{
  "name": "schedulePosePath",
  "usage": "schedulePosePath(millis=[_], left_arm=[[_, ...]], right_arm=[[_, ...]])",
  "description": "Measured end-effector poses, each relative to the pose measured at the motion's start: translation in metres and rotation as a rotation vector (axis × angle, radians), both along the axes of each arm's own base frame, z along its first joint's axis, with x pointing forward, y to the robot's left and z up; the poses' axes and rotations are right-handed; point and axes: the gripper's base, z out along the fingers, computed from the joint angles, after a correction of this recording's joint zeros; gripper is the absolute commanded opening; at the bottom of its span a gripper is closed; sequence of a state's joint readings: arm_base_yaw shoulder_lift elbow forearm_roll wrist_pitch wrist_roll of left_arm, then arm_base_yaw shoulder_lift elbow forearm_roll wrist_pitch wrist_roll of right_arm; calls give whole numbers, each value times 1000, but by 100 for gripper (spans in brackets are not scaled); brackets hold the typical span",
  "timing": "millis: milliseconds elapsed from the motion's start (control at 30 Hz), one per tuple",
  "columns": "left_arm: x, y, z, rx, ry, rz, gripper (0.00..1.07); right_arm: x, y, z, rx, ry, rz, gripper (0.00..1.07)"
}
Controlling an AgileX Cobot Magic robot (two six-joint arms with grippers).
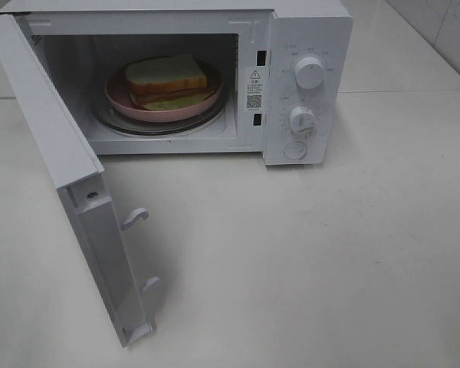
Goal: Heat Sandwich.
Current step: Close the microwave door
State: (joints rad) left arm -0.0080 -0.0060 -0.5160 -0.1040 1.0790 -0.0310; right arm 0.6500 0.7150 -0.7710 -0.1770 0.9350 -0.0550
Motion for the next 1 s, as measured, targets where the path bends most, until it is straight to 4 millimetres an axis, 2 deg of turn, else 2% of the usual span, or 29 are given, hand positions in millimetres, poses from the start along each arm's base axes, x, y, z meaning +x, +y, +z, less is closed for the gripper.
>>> schedulePosePath(millis=[67,167,400,600,1000], left_arm=[[0,0,0,0,0,0,98],[0,0,0,0,0,0,98],[0,0,0,0,0,0,98],[0,0,0,0,0,0,98],[0,0,0,0,0,0,98]], right_arm=[[-4,-4,-2,-1,-4,-17,76],[-21,-22,-10,1,-16,-77,76],[-40,-39,-29,72,-15,-181,76],[-50,-53,-42,101,-40,-302,76],[-67,-68,-51,153,-117,-525,76]])
